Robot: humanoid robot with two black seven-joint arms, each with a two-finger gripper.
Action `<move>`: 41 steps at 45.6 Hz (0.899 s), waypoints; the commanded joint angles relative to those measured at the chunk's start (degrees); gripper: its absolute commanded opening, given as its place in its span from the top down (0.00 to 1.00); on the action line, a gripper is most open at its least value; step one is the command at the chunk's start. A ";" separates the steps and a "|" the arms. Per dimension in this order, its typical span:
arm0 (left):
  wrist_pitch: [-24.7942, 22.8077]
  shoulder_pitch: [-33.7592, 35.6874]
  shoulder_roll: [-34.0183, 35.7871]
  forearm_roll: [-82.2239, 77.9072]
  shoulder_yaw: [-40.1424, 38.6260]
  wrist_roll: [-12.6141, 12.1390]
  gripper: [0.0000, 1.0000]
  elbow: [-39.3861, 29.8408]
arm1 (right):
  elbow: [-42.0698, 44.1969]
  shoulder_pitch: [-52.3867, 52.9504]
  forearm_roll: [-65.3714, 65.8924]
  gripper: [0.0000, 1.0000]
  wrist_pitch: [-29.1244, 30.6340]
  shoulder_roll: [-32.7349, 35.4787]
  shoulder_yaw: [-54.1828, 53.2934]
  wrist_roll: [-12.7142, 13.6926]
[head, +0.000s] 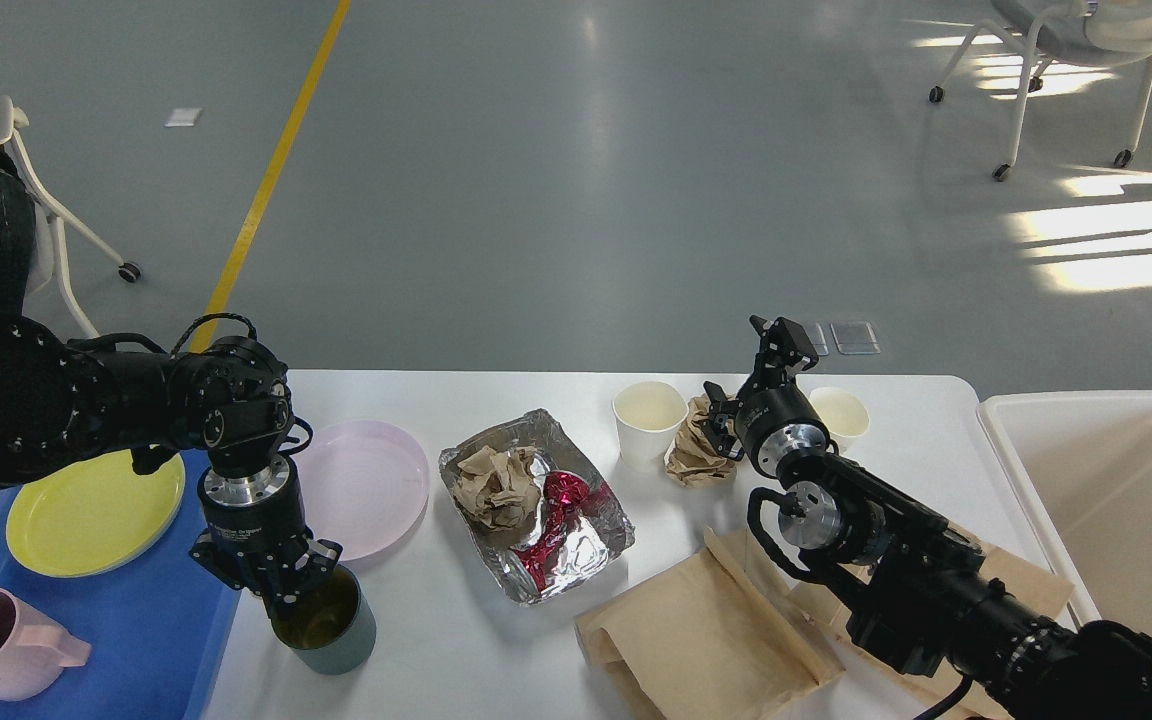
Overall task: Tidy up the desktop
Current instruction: 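Close the left gripper on the teal cup and lift it, then carry the teal cup onto the blue tray and lower it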
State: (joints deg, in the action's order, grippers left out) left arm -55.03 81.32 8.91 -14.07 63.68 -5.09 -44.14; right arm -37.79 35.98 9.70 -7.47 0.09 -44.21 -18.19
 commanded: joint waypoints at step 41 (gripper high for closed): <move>0.03 12.37 25.19 -0.43 0.13 -6.41 1.00 -11.33 | -0.01 -0.03 0.06 0.00 0.00 0.00 0.00 0.00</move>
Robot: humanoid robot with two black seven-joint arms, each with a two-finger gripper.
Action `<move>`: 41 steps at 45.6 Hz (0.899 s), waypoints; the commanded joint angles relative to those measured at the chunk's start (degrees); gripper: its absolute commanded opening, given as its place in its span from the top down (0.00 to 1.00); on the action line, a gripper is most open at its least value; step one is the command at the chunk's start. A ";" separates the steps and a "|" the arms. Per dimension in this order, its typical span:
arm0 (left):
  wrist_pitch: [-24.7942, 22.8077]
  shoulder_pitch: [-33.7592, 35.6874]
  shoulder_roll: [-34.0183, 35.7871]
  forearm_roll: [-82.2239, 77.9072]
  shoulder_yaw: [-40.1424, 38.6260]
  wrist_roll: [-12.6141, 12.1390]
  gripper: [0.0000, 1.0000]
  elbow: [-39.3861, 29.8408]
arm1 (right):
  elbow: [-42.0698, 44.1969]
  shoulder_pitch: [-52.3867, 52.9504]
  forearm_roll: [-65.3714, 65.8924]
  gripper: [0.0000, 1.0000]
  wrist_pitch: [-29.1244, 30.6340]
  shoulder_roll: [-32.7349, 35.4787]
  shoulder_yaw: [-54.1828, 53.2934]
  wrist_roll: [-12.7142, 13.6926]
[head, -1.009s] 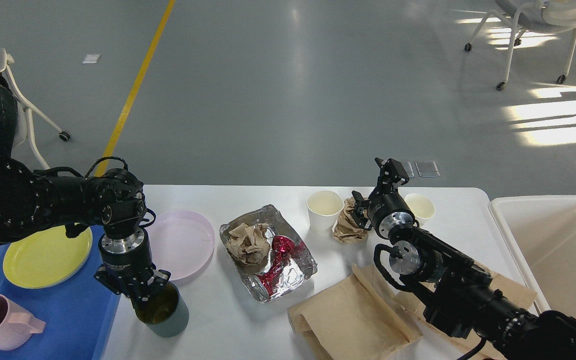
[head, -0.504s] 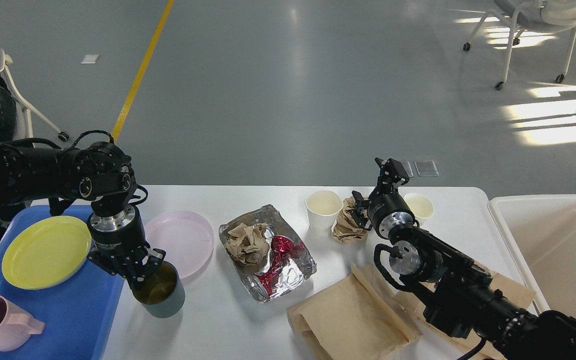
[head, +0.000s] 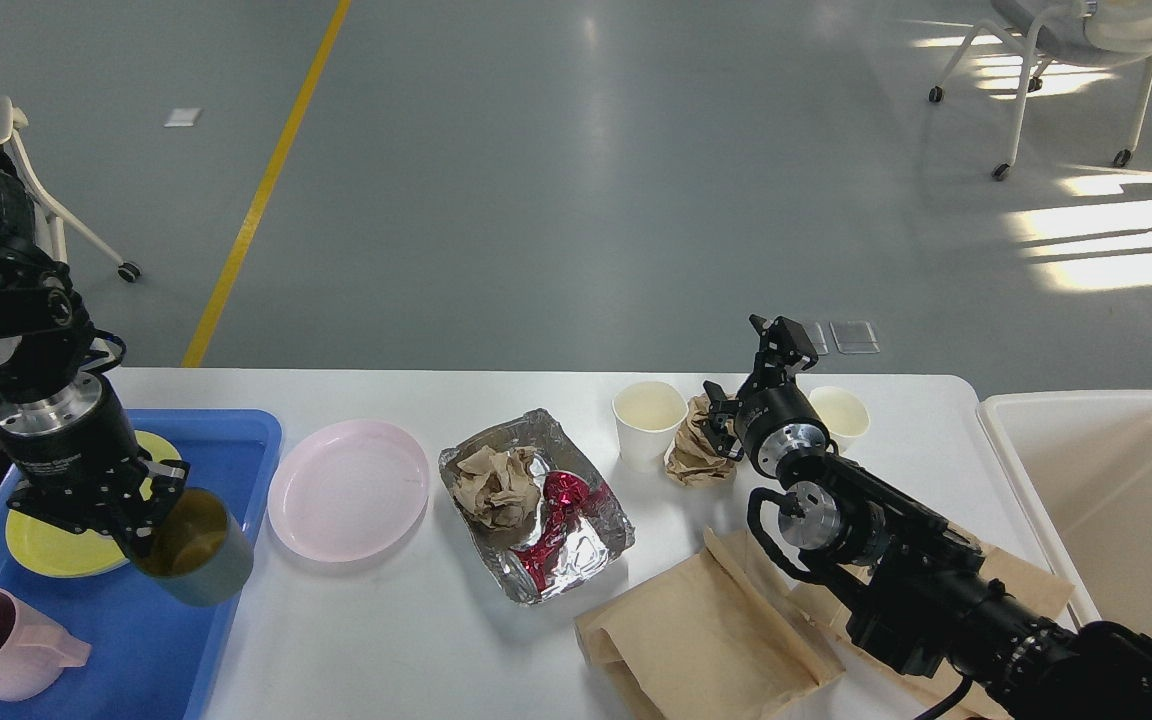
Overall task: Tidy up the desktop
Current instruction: 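Carry the teal cup onto the blue tray and lower it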
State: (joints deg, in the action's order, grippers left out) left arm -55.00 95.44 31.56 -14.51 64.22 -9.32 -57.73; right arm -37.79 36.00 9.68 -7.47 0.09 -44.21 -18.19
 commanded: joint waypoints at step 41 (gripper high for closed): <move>0.00 -17.30 3.16 0.01 -6.56 -3.07 0.98 15.55 | 0.00 -0.05 -0.01 0.00 0.00 0.00 0.00 0.00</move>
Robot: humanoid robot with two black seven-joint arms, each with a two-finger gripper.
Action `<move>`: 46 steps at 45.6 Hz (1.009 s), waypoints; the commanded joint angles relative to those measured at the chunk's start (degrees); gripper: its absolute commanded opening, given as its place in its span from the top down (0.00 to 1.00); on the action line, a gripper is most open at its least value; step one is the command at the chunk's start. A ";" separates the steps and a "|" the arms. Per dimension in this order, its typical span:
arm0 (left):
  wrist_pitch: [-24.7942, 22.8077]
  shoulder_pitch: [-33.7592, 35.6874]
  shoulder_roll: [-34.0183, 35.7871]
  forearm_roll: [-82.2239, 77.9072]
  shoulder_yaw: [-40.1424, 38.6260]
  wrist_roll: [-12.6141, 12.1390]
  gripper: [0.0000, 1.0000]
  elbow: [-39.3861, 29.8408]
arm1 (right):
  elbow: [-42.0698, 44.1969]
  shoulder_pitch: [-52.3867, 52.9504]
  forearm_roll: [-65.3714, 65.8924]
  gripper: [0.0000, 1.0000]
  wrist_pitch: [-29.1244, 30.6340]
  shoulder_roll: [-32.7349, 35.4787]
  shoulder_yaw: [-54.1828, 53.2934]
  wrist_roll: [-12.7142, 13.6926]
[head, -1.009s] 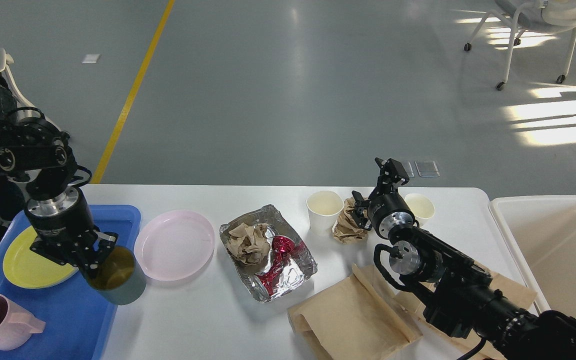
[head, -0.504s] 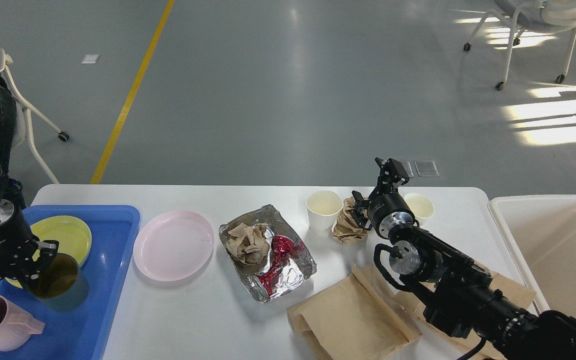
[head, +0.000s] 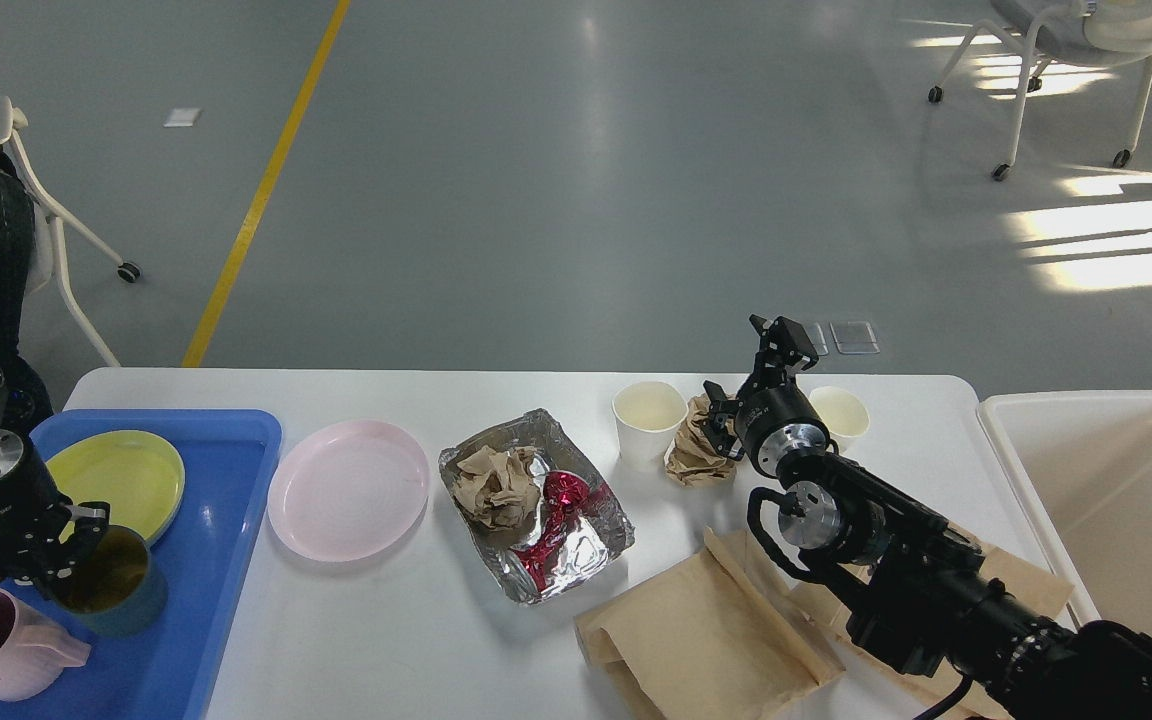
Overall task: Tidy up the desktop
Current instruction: 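Carry the teal cup onto the blue tray and lower it, then open the left gripper and raise it off the cup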
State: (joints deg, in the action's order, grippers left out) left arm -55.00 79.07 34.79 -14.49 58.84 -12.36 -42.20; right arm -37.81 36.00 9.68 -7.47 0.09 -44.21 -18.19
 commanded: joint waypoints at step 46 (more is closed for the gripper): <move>0.00 -4.10 -2.19 -0.01 -1.97 0.31 0.66 2.83 | 0.02 0.04 -0.02 0.00 0.00 0.00 0.09 0.00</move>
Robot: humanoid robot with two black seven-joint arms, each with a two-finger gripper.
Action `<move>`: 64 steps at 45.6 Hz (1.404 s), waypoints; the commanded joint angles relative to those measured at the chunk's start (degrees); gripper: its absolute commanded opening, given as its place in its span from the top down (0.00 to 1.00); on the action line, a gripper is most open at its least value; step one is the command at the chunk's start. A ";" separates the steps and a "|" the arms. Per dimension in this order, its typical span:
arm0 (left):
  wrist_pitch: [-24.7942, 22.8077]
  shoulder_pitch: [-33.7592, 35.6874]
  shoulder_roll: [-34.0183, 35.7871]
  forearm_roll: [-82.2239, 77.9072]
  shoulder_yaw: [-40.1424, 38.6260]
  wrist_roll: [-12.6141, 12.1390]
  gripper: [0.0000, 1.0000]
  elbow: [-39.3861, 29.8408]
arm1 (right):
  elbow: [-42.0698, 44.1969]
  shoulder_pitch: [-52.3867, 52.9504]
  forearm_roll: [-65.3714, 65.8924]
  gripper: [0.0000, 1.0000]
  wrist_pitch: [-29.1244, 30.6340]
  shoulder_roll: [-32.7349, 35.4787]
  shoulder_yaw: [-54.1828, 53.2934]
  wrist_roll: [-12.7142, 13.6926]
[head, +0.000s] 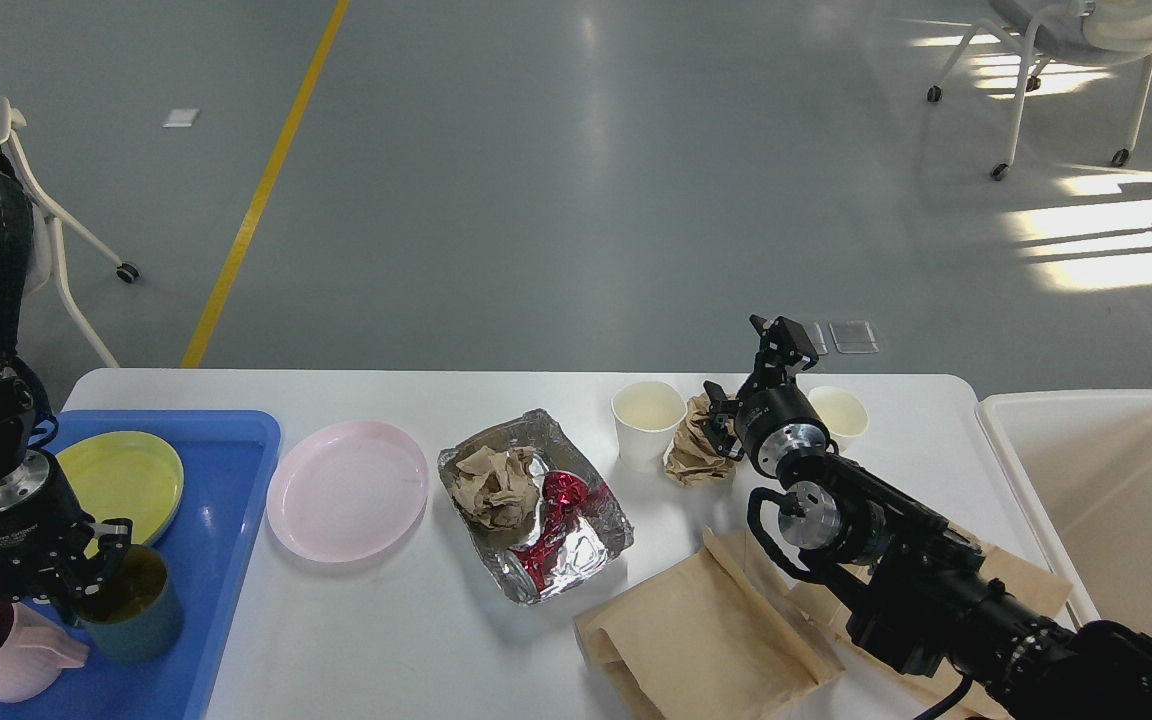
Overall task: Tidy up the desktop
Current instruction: 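Open the left gripper and raise it off the cup, then move the left gripper to the rim of the pink plate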
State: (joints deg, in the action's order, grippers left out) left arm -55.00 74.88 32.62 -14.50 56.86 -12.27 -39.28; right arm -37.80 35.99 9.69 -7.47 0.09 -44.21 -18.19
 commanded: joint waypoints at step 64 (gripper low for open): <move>0.00 23.73 -12.30 2.28 12.49 10.87 0.07 -2.47 | 0.01 0.04 -0.02 0.00 0.00 0.00 0.00 0.00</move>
State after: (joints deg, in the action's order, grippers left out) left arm -55.01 98.58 24.26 -12.94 69.50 -2.94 -41.74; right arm -37.79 36.02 9.69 -7.47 0.09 -44.21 -18.19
